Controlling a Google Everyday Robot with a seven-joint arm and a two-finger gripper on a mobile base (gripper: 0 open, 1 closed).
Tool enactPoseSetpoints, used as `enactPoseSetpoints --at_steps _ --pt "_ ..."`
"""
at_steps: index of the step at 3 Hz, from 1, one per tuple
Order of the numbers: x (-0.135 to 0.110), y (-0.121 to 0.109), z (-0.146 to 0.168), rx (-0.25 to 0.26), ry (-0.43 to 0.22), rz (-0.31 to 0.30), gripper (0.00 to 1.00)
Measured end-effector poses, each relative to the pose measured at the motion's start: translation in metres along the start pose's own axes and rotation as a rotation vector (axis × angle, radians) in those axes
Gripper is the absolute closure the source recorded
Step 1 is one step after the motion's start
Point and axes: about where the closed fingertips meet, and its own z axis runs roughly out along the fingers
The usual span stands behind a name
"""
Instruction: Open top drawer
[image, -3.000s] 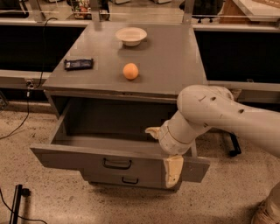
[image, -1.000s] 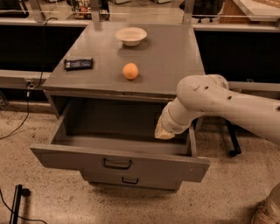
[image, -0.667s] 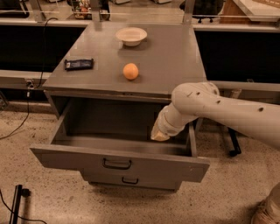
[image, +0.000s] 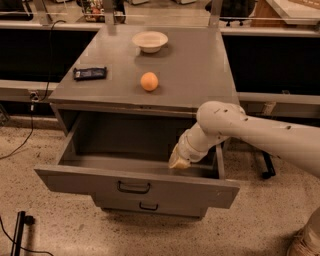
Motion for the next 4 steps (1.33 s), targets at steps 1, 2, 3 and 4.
enactPoseSetpoints --at_steps 1,2,3,4 --pt "-0.012 0.035 0.005 -0.098 -0.024 -0.044 1.00" --pt "-0.021 0.060 0.009 -0.167 -0.041 -0.078 1.00" --pt "-0.033 0.082 0.012 -0.234 -0.073 -0.127 1.00" --pt "-0.051 0.104 0.004 -0.274 -0.100 -0.203 1.00"
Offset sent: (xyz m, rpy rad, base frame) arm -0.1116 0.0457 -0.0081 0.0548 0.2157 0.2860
